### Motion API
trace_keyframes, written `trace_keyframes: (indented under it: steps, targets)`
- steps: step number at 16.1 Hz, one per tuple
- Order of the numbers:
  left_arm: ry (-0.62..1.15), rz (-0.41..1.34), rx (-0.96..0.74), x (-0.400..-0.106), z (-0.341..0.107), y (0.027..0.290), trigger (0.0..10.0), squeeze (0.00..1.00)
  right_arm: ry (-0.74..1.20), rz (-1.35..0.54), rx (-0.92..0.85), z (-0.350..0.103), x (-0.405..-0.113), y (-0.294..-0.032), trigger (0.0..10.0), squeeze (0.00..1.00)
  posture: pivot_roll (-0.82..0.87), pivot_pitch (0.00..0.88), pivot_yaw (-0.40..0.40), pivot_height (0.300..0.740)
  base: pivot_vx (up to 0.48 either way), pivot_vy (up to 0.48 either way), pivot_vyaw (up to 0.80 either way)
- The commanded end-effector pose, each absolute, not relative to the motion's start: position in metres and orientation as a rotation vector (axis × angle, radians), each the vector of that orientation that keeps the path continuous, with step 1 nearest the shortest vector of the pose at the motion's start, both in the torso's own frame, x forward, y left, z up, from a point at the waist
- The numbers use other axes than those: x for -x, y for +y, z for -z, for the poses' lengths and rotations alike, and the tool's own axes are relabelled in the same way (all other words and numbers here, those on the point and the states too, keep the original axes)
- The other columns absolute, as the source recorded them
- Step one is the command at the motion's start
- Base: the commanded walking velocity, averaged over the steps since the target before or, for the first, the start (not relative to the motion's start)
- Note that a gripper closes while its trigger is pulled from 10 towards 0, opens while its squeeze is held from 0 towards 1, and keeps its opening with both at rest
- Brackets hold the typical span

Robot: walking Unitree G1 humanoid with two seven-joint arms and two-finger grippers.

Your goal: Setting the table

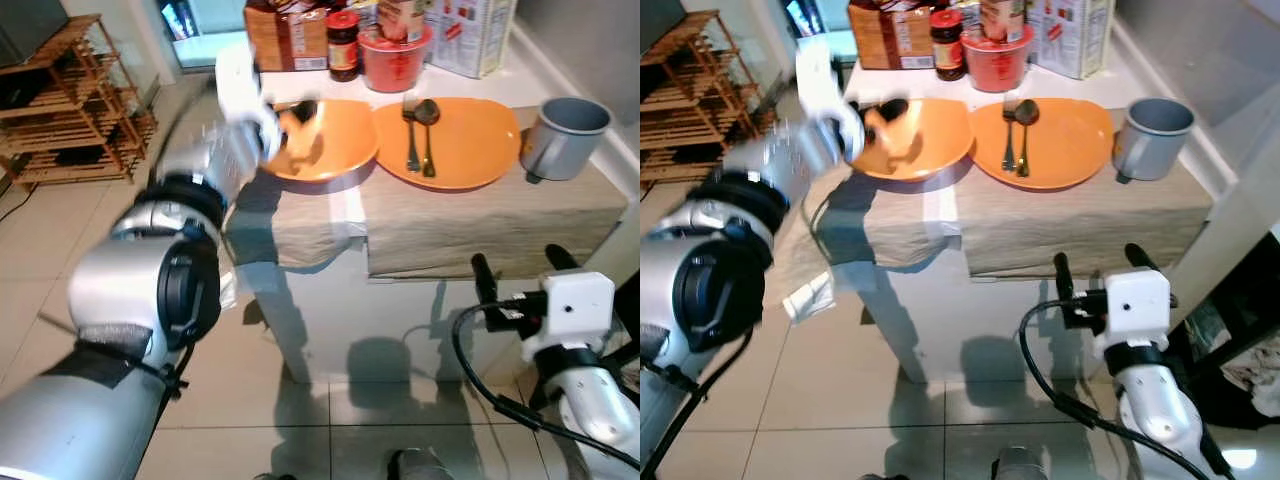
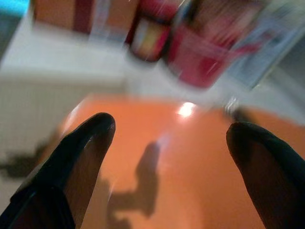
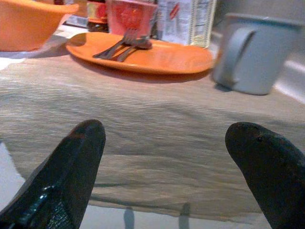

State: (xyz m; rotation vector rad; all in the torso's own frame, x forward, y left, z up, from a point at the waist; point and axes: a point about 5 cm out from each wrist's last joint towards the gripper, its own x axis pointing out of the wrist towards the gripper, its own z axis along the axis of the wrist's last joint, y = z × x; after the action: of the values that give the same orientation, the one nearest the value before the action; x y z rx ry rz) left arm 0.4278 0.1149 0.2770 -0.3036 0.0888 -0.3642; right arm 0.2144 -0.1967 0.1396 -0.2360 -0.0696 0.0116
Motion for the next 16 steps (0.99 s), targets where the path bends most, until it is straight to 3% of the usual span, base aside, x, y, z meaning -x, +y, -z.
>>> trace_keyframes:
  steps: [1, 3, 6, 7, 9, 12, 16]
  targets:
    - [-0.025, 0.390, 0.251, -0.428, -0.307, 0.121, 10.0, 0.00, -0.075, -0.025, 0.230, -0.138, -0.217, -0.193, 10.0, 0.00, -0.28, 0.023, 0.127, 0.740, 0.000, 0.000, 0.00]
    - [-0.116, 0.467, 0.194, -0.422, -0.317, 0.123, 10.0, 0.00, -0.090, -0.036, 0.214, -0.137, -0.225, -0.187, 10.0, 0.00, -0.24, 0.002, 0.127, 0.740, 0.000, 0.000, 0.00]
    - [-0.138, 0.461, 0.098, -0.404, -0.287, 0.139, 10.0, 0.00, -0.105, -0.045, 0.199, -0.136, -0.233, -0.181, 10.0, 0.00, -0.19, 0.000, 0.122, 0.740, 0.000, 0.000, 0.00]
    - [-0.136, 0.414, 0.076, -0.374, -0.252, 0.159, 10.0, 0.00, -0.120, -0.047, 0.200, -0.136, -0.238, -0.179, 10.0, 0.00, -0.16, 0.000, 0.117, 0.740, 0.000, 0.000, 0.00]
    - [-0.156, 0.375, 0.029, -0.342, -0.223, 0.170, 10.0, 0.00, -0.134, -0.040, 0.196, -0.136, -0.244, -0.180, 10.0, 0.00, -0.14, 0.000, 0.109, 0.740, 0.000, 0.000, 0.00]
    - [-0.158, 0.321, 0.065, -0.311, -0.205, 0.164, 10.0, 0.00, -0.145, -0.038, 0.203, -0.135, -0.247, -0.181, 10.0, 0.00, -0.11, 0.000, 0.102, 0.740, 0.000, 0.000, 0.00]
    - [-0.023, 0.288, 0.200, -0.259, -0.158, 0.158, 10.0, 0.00, -0.176, -0.015, 0.220, -0.137, -0.252, -0.183, 10.0, 0.00, -0.11, 0.000, 0.102, 0.740, 0.000, 0.000, 0.00]
